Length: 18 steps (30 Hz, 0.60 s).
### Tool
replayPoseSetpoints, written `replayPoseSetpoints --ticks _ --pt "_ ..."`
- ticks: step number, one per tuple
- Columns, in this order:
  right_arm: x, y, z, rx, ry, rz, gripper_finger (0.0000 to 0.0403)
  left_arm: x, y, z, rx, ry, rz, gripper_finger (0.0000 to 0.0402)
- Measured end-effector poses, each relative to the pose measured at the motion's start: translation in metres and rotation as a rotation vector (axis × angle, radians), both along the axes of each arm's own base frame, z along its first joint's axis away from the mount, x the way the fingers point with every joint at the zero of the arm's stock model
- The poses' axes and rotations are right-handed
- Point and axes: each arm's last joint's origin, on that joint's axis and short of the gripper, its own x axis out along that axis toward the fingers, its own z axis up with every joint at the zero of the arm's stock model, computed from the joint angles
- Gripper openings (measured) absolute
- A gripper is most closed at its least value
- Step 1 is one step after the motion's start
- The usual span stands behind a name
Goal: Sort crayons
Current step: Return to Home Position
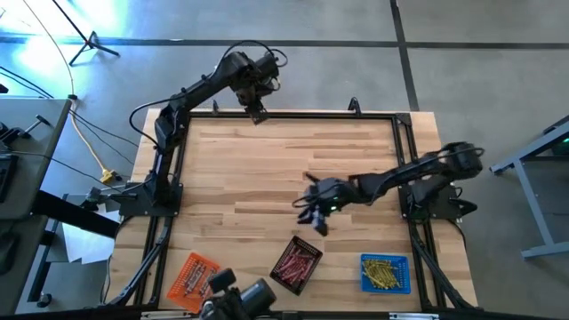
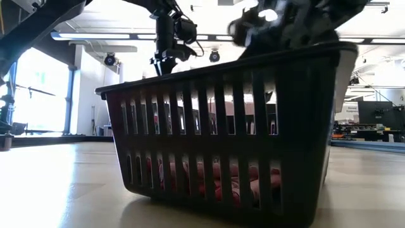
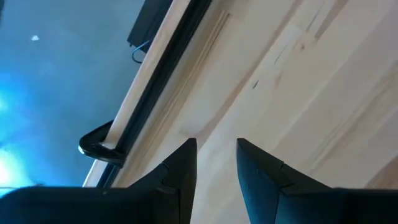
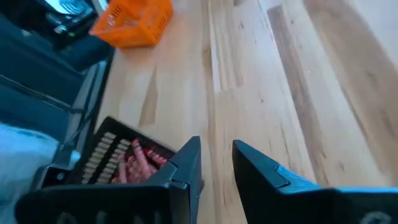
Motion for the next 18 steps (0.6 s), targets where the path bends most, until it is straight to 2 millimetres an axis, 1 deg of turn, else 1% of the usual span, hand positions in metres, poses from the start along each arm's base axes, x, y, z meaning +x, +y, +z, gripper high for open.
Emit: replayPoseSetpoints --ticks 3,6,9,13,16,18 --pt "-0.025 -0.01 0.012 -0.026 -0.054 -0.02 0.0075 -0.006 0.01 0.0 -0.021 -0.035 0.004 0.0101" --pt "-0.051 -0.021 0.022 -0.09 -0.122 -0.095 0.0075 -0.008 0.018 0.001 -0.029 -0.087 0.001 0.0101" --pt "-0.077 -0.029 0.024 -0.129 -0.163 -0.189 0.0075 -0.01 0.023 0.001 -0.023 -0.108 -0.017 0.0101" --pt "-0.105 -0.036 0.023 -0.13 -0.281 -0.302 0.0075 -0.009 0.025 0.001 -0.009 -0.113 -0.063 0.0101" --pt "-0.123 -0.04 0.018 -0.153 -0.359 -0.4 0.0075 -0.008 0.026 0.002 -0.008 -0.132 -0.087 0.0101" --pt "-0.131 -0.042 0.018 -0.157 -0.43 -0.465 0.0075 -0.005 0.027 0.002 -0.008 -0.164 -0.093 0.0101"
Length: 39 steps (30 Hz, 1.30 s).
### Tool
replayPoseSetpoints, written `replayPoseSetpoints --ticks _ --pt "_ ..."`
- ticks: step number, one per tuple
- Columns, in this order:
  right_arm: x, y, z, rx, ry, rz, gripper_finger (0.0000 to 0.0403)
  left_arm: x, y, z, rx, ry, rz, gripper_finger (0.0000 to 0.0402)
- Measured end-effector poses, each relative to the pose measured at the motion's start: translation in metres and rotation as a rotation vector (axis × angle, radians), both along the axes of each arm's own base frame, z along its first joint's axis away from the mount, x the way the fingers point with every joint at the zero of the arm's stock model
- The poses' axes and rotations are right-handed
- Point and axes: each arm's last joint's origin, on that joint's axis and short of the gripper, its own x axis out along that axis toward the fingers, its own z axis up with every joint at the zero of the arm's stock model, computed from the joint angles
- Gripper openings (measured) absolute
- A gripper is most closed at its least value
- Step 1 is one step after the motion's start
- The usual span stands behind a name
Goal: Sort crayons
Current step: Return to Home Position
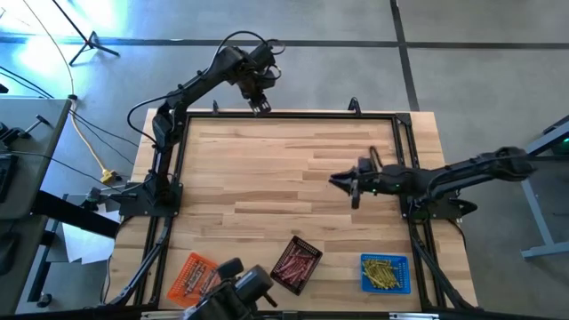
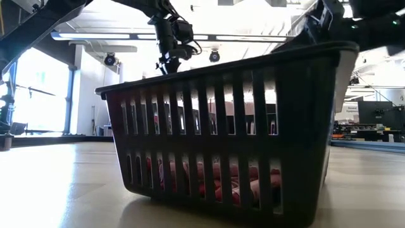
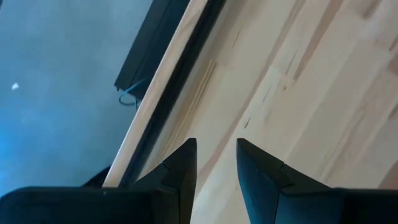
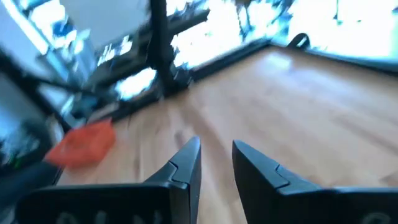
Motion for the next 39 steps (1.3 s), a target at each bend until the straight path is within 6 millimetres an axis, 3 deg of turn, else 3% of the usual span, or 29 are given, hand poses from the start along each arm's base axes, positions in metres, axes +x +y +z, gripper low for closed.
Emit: replayPoseSetpoints --ticks 6,25,39 --pt "-0.018 -0.004 -0.008 -0.011 -0.076 -0.107 0.0075 0.005 0.004 0.003 0.036 -0.07 0.017 0.0101" --pt "-0.039 -0.003 -0.043 -0.037 0.038 0.014 0.0075 0.013 0.008 0.006 0.036 -0.201 0.194 0.0101" --pt "-0.049 -0.004 -0.044 -0.085 0.057 0.015 0.0075 0.024 -0.001 0.007 0.043 -0.232 0.182 0.0101"
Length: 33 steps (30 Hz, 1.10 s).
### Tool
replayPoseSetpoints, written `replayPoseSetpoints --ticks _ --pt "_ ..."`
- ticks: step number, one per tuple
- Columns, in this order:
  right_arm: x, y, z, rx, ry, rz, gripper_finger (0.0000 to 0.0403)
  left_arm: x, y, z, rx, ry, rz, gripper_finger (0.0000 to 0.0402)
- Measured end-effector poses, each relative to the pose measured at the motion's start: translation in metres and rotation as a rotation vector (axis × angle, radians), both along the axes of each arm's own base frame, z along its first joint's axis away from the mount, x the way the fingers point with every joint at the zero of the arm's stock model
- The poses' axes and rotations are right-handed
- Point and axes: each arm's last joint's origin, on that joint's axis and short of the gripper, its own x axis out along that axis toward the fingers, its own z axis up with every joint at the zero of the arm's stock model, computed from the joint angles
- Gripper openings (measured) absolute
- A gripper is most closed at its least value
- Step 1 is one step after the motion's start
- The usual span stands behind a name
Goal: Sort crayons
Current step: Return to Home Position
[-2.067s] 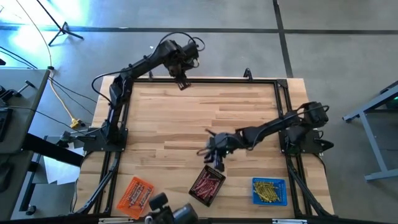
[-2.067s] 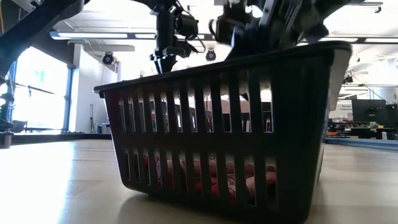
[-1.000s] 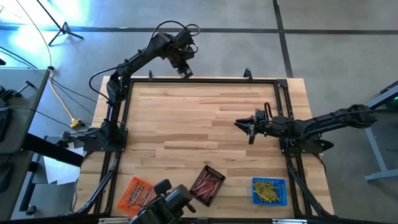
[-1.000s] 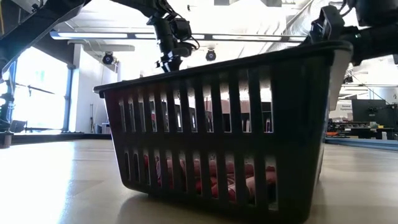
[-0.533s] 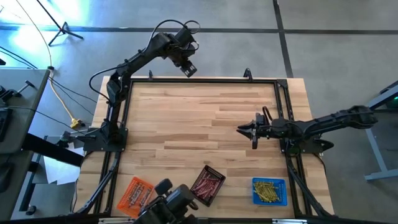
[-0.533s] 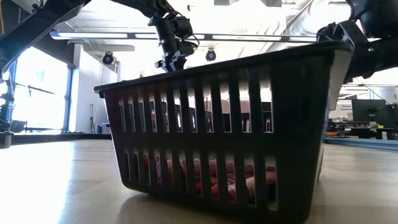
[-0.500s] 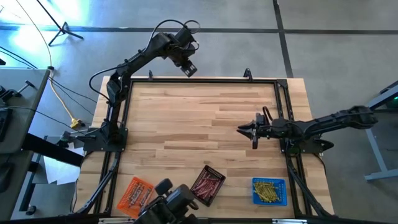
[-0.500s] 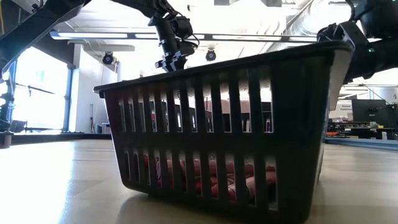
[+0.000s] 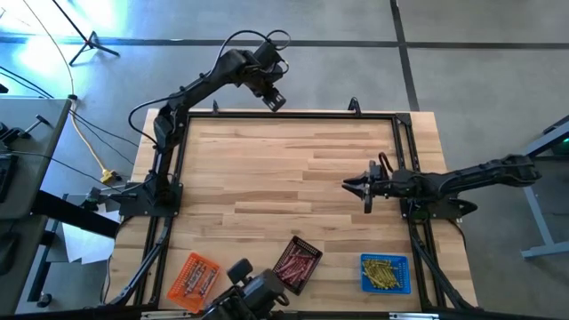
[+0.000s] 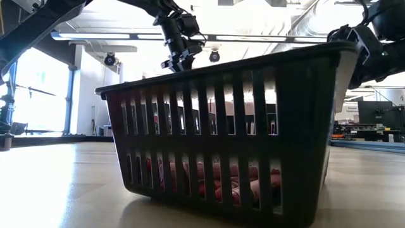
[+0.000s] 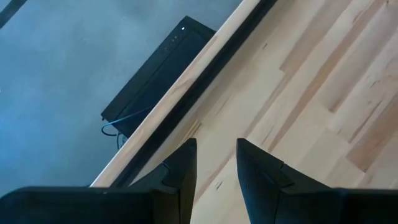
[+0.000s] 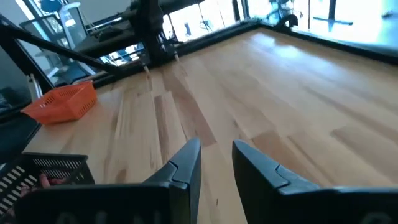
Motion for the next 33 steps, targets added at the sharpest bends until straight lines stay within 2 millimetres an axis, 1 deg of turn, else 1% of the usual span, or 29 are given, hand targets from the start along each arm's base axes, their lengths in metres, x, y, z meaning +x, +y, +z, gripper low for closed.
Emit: replayPoseSetpoints --ticks 6,12,19,23,27,30,33 --pt "-0.006 -0.001 0.009 -0.054 -0.061 0.001 0.0075 0.005 -0.006 0.0 -0.006 -0.005 -0.003 0.0101" --pt "-0.016 -0.008 0.013 -0.069 -0.081 -0.05 0.0075 0.01 -0.013 0.0 -0.009 -0.007 -0.015 0.0101" --pt "-0.028 -0.013 0.025 -0.138 -0.19 -0.08 0.0075 0.016 -0.021 0.0 -0.015 -0.011 -0.023 0.0101" --pt "-0.035 -0.014 0.024 -0.154 -0.183 -0.093 0.0075 0.017 -0.023 0.0 -0.015 -0.011 -0.029 0.0101" --pt "-0.042 -0.014 0.02 -0.118 -0.159 -0.098 0.0075 0.017 -0.023 0.0 -0.016 -0.011 -0.027 0.0101" --pt "-0.046 -0.014 0.022 -0.104 -0.182 -0.1 0.0075 0.017 -0.023 0.0 -0.02 -0.014 -0.016 0.0101" --pt "-0.046 -0.014 0.024 -0.131 -0.177 -0.094 0.0075 0.017 -0.023 0.0 -0.026 -0.019 0.0 0.0101"
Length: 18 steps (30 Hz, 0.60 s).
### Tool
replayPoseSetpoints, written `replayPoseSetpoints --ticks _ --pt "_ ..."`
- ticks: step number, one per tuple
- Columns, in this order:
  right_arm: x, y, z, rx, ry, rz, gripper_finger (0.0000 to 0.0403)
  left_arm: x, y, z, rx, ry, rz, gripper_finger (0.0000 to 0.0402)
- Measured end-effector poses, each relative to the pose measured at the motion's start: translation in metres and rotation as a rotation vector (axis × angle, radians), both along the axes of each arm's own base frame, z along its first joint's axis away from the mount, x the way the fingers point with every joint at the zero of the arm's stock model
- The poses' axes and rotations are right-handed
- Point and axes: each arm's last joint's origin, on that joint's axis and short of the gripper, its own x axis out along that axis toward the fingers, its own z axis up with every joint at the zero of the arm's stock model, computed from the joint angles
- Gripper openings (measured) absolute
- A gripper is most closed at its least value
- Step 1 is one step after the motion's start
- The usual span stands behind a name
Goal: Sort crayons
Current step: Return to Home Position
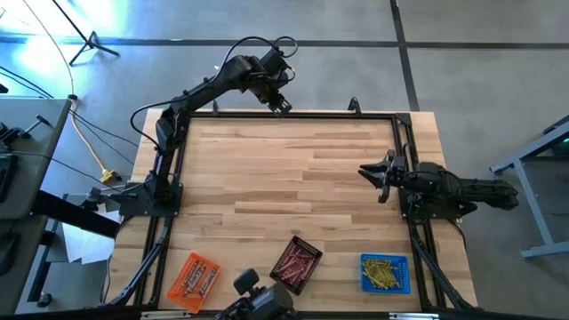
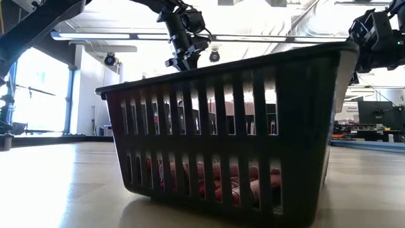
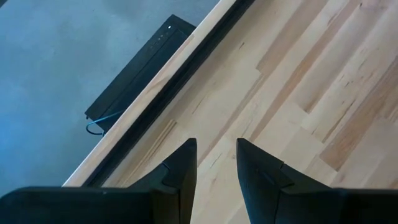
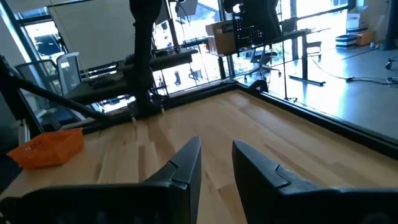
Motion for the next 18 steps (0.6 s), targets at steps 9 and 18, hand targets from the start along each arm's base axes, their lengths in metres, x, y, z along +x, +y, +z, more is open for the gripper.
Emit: replayPoseSetpoints --ticks 9,18 --pt "-0.0008 -0.002 -0.0027 0.188 -0.031 -0.076 0.0076 0.0009 -0.0013 0.0 0.013 0.009 0.006 0.0101" --pt "-0.0011 -0.0026 -0.0043 0.247 -0.035 -0.103 0.0076 0.0006 -0.0009 0.0 0.018 0.014 0.001 0.0101"
